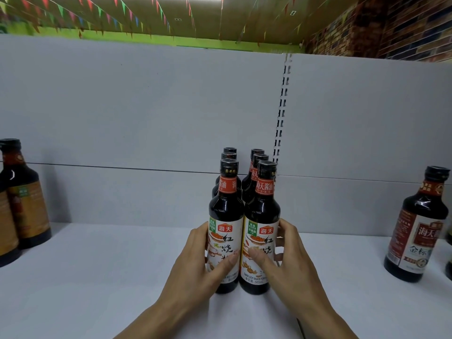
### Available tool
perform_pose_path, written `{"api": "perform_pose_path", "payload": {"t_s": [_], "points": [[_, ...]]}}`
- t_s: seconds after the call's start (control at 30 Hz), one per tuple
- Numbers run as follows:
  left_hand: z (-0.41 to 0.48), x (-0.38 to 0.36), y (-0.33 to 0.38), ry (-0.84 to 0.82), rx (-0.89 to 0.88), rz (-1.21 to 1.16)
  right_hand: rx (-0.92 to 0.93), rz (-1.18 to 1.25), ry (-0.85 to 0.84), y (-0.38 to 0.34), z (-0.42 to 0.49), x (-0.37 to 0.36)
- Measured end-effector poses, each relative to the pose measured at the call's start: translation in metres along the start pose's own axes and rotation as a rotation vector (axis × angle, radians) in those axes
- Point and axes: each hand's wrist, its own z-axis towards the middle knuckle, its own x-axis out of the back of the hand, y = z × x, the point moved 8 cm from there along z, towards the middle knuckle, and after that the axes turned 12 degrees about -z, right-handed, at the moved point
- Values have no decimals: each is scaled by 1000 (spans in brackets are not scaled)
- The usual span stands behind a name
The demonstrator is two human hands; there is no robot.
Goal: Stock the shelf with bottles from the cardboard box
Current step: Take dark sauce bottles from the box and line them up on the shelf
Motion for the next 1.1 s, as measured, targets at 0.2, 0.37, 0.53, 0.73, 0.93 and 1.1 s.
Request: {"api": "perform_pose_path", "payload": {"t_s": [0.2,0.37,0.53,0.73,0.93,1.1], "points": [[1,-1,-2,-7,15,12,-1,10,0,1,0,4],[1,2,-4,-11,17,24,3,8,32,-2,1,11],[0,5,-1,-10,-13,49,45,-60,101,-12,-4,20],[-1,18,11,62,-62,72,169,-189,291,-35,-19,36],[-7,39,42,131,-129,57,308,-300,425,-83,-37,40],[-40,83,66,216,-153,70,359,-170,301,-123,-53,14]]}}
